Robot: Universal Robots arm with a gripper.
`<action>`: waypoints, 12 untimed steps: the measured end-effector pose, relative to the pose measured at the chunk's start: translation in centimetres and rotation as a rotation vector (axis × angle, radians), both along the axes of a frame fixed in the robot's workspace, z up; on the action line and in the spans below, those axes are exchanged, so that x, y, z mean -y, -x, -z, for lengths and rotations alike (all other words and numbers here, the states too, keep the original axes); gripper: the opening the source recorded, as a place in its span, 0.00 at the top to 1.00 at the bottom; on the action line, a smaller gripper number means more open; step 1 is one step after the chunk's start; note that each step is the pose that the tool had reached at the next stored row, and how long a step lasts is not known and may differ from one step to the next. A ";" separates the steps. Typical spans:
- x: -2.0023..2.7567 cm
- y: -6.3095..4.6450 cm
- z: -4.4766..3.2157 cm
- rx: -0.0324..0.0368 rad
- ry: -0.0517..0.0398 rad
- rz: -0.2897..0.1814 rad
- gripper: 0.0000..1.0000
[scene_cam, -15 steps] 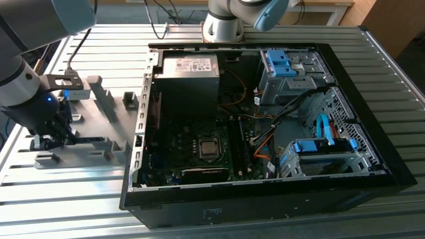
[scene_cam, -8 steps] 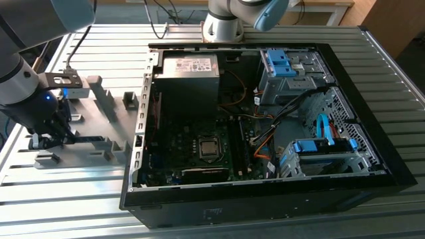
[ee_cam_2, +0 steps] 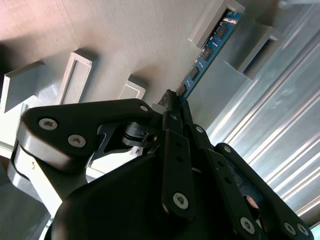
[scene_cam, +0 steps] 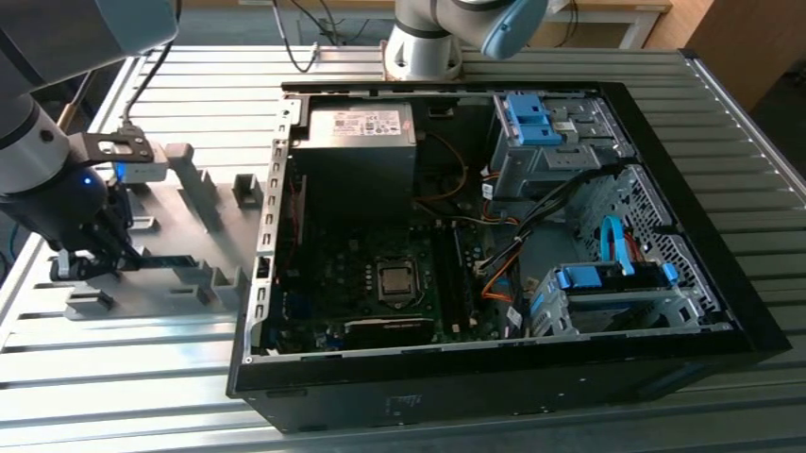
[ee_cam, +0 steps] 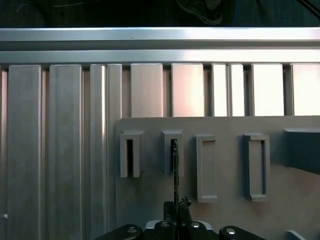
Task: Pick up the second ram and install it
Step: 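Pick up the second ram and move it above second insertion slot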
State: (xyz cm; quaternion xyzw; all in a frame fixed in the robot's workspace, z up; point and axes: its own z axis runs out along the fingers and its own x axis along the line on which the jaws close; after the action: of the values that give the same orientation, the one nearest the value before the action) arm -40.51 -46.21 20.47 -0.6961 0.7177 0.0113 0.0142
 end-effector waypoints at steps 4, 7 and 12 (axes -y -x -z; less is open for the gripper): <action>0.00 0.0 -0.34 0.0001 -0.0001 0.000 0.86; 0.00 0.0 -0.55 0.0002 -0.0001 0.000 0.86; 0.00 0.0 -0.86 0.0001 -0.0001 0.000 0.86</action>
State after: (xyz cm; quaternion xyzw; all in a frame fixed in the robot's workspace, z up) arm -40.51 -46.21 21.33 -0.6961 0.7177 0.0113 0.0142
